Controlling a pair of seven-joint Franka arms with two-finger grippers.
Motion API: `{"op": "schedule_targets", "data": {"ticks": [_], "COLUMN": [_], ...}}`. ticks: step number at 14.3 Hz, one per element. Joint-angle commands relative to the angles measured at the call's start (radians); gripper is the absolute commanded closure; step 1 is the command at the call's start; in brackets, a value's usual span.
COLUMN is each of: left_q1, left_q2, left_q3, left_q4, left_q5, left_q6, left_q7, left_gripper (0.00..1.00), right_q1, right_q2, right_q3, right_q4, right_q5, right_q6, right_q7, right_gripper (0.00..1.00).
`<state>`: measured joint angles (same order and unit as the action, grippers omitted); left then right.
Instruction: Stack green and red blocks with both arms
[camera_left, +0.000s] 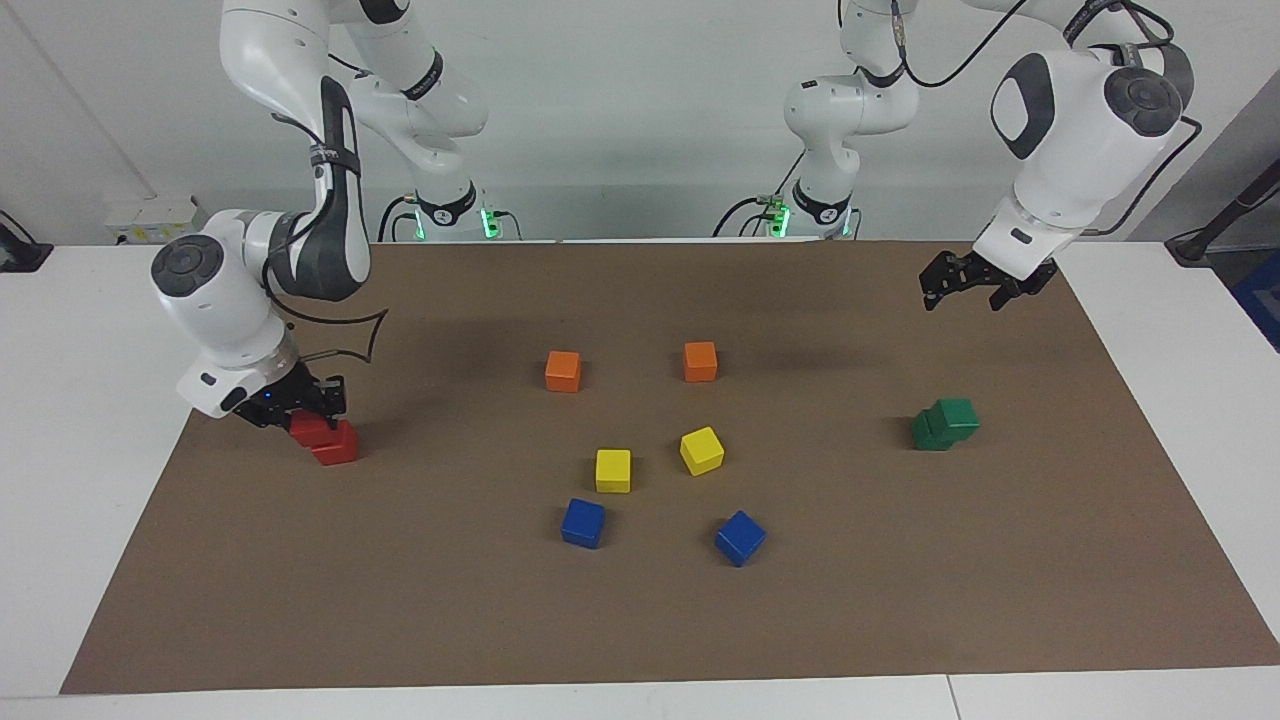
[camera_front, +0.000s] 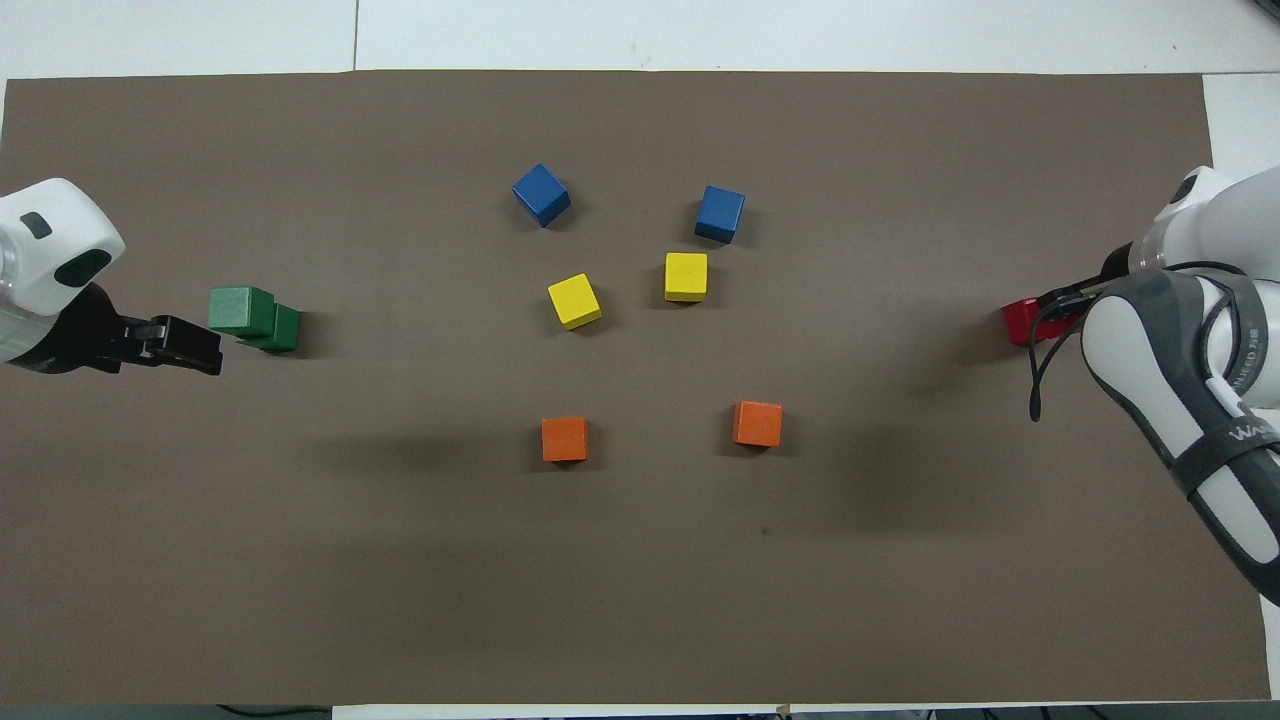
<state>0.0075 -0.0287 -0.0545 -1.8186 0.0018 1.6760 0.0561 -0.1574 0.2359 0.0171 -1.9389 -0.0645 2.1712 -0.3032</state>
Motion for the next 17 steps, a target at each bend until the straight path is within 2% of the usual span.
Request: {"op": "schedule_targets", "data": {"ticks": [1, 3, 11, 17], "left_q1": [-0.004, -0.001, 0.000, 0.000], "left_q2": [-0.007, 0.015, 0.038, 0.032], "left_q3": [0.010, 0.007, 0.004, 0.005], "left_q4": [0.011, 0.071, 0.179, 0.157], "left_q5": [-0.009, -0.009, -0.002, -0.003], "left_q6": [-0.010, -0.048, -0.137, -0.105], "left_q7": [-0.009, -0.009, -0.007, -0.005], "left_gripper": [0.00, 0.00, 0.00, 0.00], "right_q1": [-0.011, -0.013, -0.008, 0.001], "right_q2": [-0.018, -0.012, -0.012, -0.012], "right_q3": [0.010, 0.010, 0.012, 0.012], "right_q4": [-0.040, -0.046, -0.049, -0.054], "right_q5": [-0.003, -0.003, -0.003, -0.003], "right_q6": [0.054, 0.062, 0.056, 0.058], "right_q7": [0.004, 0.001, 0.006, 0.013], "right_gripper": [1.00, 1.00, 1.00, 1.00]}}
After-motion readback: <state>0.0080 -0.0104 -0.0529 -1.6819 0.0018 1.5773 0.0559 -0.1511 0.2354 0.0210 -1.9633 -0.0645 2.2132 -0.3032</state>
